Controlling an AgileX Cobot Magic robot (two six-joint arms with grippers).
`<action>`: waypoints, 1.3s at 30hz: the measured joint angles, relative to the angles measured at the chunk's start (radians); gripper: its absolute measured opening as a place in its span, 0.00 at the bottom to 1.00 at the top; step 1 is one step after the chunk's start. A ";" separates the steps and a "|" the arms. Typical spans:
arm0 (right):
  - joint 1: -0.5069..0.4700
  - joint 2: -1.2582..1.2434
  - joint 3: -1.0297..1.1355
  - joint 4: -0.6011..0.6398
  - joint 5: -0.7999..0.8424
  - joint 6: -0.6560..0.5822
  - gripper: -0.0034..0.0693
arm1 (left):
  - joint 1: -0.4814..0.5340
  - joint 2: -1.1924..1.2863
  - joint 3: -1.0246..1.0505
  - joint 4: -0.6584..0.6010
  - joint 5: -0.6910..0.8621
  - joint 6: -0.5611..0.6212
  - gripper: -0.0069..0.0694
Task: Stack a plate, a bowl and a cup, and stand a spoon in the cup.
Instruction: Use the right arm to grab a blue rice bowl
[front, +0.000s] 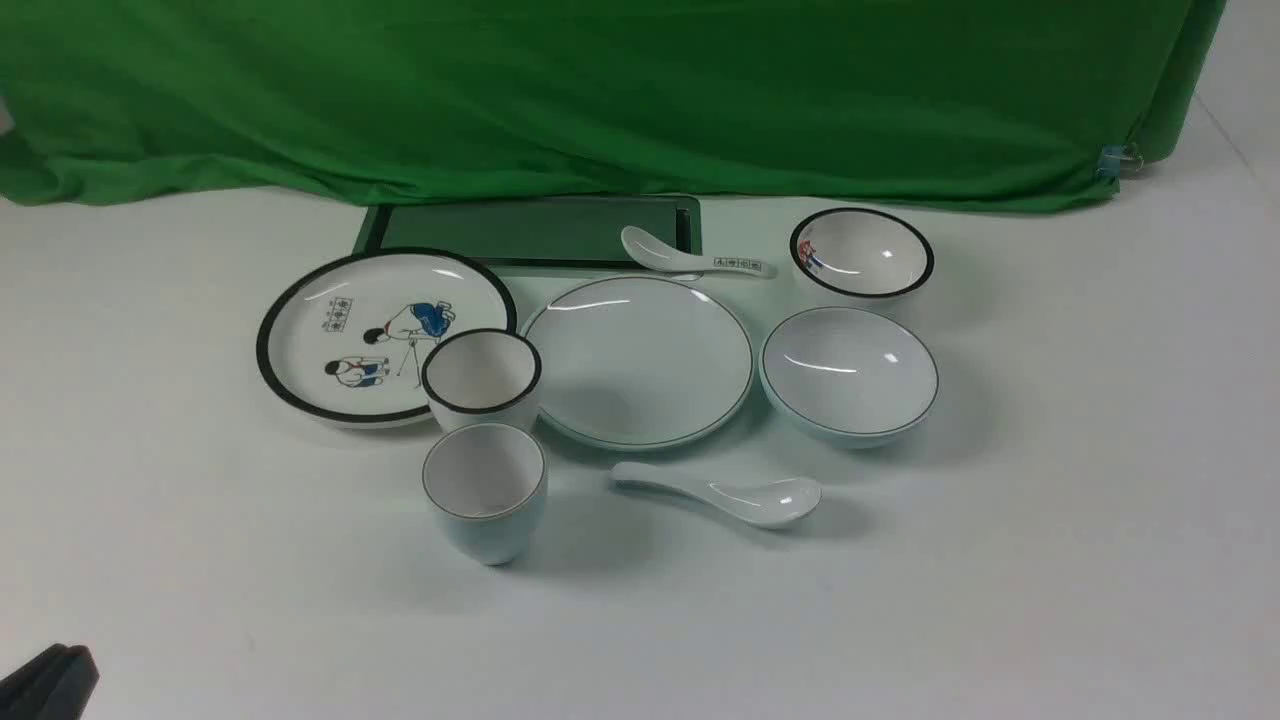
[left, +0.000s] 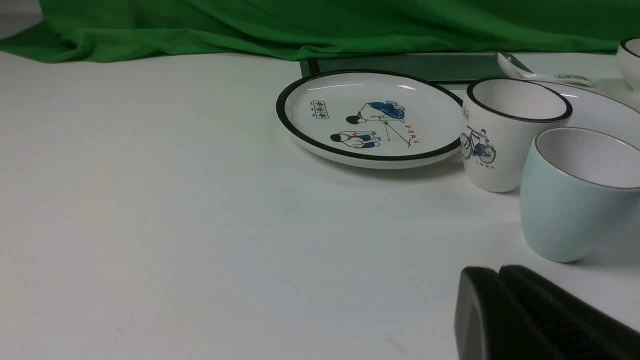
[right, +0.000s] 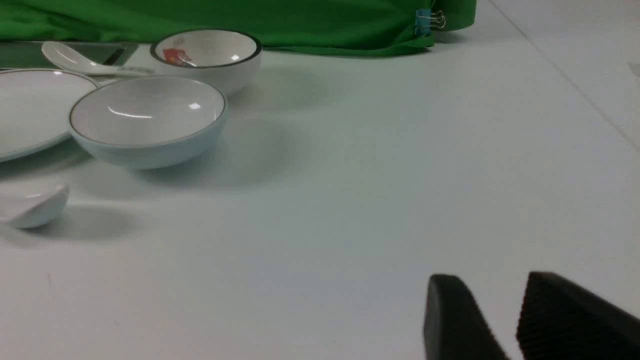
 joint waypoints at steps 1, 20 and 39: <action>0.000 0.000 0.000 0.000 0.000 0.000 0.38 | 0.000 0.000 0.000 0.000 0.000 0.000 0.05; 0.000 0.000 0.000 -0.005 0.000 -0.009 0.38 | 0.000 0.000 0.000 0.002 0.000 0.000 0.05; 0.000 0.000 0.000 -0.020 -0.292 -0.015 0.38 | 0.000 0.000 0.000 0.066 -0.324 0.000 0.05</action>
